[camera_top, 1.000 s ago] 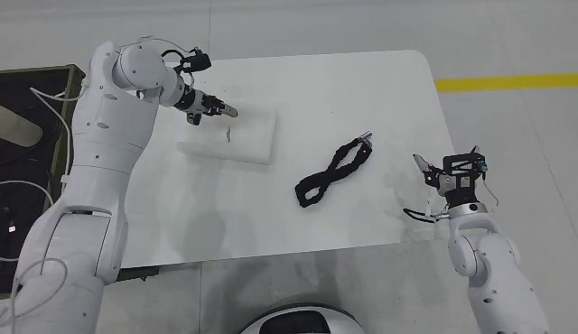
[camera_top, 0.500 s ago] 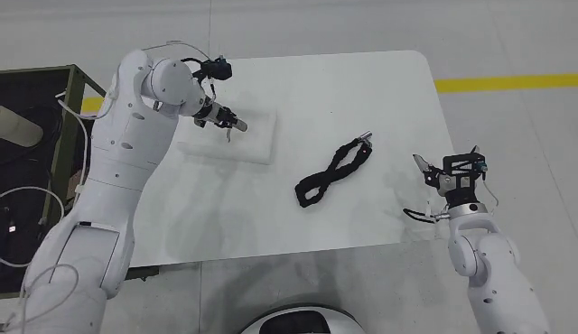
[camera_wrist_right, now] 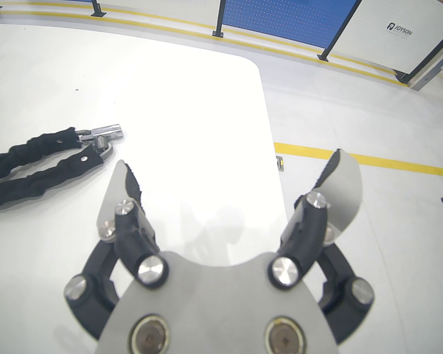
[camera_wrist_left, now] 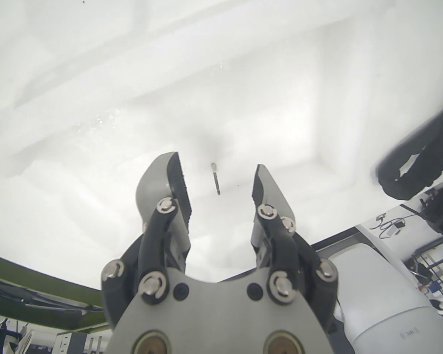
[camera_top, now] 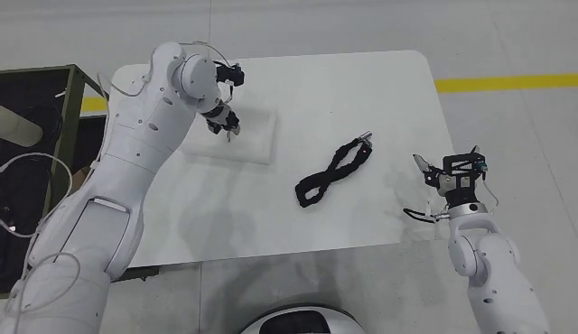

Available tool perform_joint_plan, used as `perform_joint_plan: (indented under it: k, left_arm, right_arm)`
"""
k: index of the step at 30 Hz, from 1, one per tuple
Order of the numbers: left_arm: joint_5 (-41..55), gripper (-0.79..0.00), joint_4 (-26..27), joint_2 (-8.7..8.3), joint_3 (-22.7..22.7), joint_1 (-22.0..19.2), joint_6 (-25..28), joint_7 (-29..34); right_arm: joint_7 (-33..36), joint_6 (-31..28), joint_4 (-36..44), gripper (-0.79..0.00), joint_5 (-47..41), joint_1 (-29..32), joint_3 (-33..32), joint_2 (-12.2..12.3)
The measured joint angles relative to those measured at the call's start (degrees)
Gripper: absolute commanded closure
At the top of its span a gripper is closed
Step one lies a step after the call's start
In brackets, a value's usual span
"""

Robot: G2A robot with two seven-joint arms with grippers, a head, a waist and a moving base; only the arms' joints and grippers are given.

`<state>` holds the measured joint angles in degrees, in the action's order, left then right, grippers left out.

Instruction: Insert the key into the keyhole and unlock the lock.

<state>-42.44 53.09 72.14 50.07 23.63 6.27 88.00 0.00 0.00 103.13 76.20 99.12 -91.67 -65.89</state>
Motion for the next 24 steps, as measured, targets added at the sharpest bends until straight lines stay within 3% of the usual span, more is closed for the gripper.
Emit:
perform_joint_plan:
  k: [2, 6, 9, 12, 13, 17, 18, 24]
  left_arm:
    - [0.7, -0.126, -1.5, 0.28, -0.7, -0.7, 0.7, 0.0]
    - [0.9, -0.12, -3.2, 0.74, -1.6, -1.8, 0.7, 0.0]
    - [1.0, -0.068, -4.3, 1.09, -2.0, -2.2, 0.7, 0.0]
    - [1.1, -0.256, -5.1, 1.53, -2.5, -2.4, 1.0, 0.0]
    - [1.1, -0.277, -5.3, 1.66, -2.7, -2.4, 1.1, 0.0]
    - [1.1, -0.105, -6.4, 2.2, -2.8, -2.7, 1.2, 0.0]
    - [1.1, -0.006, -6.6, 2.31, -2.8, -2.7, 1.2, 0.0]
    - [-1.6, 0.0, -5.8, 2.54, -2.5, -2.8, 2.4, 0.0]
  right_arm:
    - [0.0, 0.0, 0.0, -0.785, 0.0, 0.0, 0.0, 0.0]
    - [0.0, 0.0, 0.0, -0.785, 0.0, 0.0, 0.0, 0.0]
    - [0.0, 0.0, 0.0, -0.785, 0.0, 0.0, 0.0, 0.0]
    - [0.0, 0.0, 0.0, -0.785, 0.0, 0.0, 0.0, 0.0]
    - [0.0, 0.0, 0.0, -0.785, 0.0, 0.0, 0.0, 0.0]
    - [0.0, 0.0, 0.0, -0.785, 0.0, 0.0, 0.0, 0.0]
    - [0.0, 0.0, 0.0, -0.785, 0.0, 0.0, 0.0, 0.0]
    - [0.0, 0.0, 0.0, -0.785, 0.0, 0.0, 0.0, 0.0]
